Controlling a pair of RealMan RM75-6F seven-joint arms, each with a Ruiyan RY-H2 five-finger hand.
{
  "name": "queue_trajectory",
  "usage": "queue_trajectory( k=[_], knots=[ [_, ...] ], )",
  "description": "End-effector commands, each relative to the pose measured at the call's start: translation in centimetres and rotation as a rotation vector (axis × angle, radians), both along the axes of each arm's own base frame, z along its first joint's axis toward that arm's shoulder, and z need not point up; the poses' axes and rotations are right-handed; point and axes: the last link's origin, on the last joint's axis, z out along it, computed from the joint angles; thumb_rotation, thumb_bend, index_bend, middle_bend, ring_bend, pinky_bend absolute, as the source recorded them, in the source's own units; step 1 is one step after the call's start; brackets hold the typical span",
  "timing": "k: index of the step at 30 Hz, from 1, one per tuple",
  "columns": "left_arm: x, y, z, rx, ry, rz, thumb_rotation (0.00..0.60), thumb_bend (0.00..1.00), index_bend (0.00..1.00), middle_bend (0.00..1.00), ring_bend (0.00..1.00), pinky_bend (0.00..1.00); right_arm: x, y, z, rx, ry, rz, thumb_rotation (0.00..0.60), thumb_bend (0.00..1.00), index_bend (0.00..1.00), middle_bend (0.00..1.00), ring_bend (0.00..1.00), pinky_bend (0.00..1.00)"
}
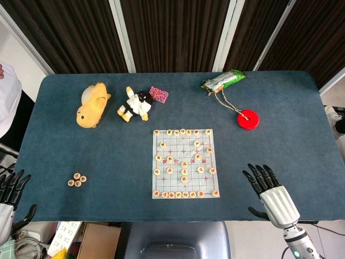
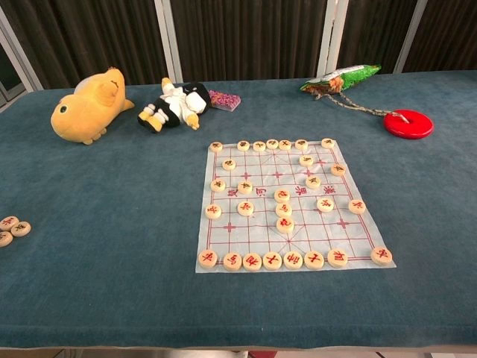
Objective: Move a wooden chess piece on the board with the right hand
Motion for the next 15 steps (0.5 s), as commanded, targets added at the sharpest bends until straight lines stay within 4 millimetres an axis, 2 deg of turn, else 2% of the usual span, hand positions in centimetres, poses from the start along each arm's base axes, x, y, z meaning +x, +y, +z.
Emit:
queue_trajectory(
  k=[1, 6, 11, 15],
  knots=[
    [-0.1, 0.0, 0.1, 0.005, -0.001, 0.003, 0.600, 0.36, 0.00, 0.00, 0.00, 0.02, 0.1, -0.1, -0.1, 0.011, -0.003, 0.010, 0.600, 0.18, 0.00, 0.00, 0.00, 0.00],
    [-0.1, 0.2, 0.1, 0.003, -0.009, 0.006, 0.600, 0.36, 0.00, 0.00, 0.00, 0.02, 0.8, -1.4, -1.1, 0.033, 0.020, 0.059, 0.600, 0.18, 0.01, 0.00, 0.00, 0.00],
    [-0.1, 0.6, 0.1, -0.013, -0.022, 0.001, 0.600, 0.36, 0.00, 0.00, 0.00, 0.02, 4.0, -5.6, -2.6, 0.088, 0.104, 0.190, 0.600, 0.18, 0.11, 0.00, 0.00, 0.00],
    [-0.1, 0.7, 0.0, -0.019, -0.021, -0.004, 0.600, 0.36, 0.00, 0.00, 0.00, 0.02, 6.5, -9.8, -4.3, 0.156, 0.172, 0.197, 0.600, 0.18, 0.21, 0.00, 0.00, 0.00]
  ],
)
